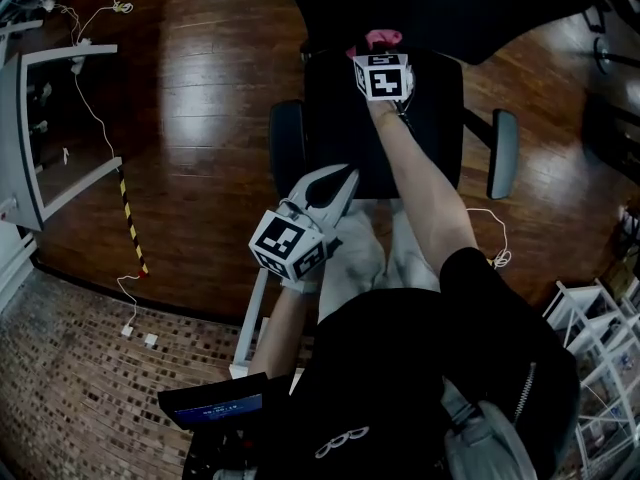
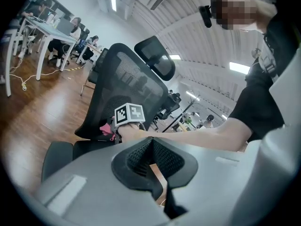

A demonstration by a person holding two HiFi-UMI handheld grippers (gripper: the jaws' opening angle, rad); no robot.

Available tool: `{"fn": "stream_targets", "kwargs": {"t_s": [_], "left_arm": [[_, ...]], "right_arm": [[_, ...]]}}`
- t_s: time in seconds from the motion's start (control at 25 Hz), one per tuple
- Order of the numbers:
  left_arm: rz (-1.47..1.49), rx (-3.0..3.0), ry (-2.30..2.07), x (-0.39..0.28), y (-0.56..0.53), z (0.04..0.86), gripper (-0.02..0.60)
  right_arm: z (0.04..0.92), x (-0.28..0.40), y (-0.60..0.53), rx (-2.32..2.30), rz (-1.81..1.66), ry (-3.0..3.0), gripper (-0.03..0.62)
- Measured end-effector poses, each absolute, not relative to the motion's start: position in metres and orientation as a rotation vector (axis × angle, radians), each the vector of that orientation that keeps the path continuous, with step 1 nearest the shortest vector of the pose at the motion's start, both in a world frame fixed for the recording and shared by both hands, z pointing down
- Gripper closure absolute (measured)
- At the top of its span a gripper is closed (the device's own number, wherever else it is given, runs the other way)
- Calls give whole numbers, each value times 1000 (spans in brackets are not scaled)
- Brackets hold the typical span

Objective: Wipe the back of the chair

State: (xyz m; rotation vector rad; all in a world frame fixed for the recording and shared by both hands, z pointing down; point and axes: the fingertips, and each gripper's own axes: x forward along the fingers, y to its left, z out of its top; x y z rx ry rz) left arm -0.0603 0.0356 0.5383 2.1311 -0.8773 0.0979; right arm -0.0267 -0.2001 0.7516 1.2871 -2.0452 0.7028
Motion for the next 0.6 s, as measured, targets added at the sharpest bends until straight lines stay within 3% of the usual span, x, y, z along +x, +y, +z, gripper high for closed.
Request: {"fn": "stream_targets", "kwargs": {"t_s": [0.6], "left_arm": [[131, 2061, -924, -83, 61, 555, 591]], "right_arm": [[732, -184, -150, 735, 471, -2442, 554]]}}
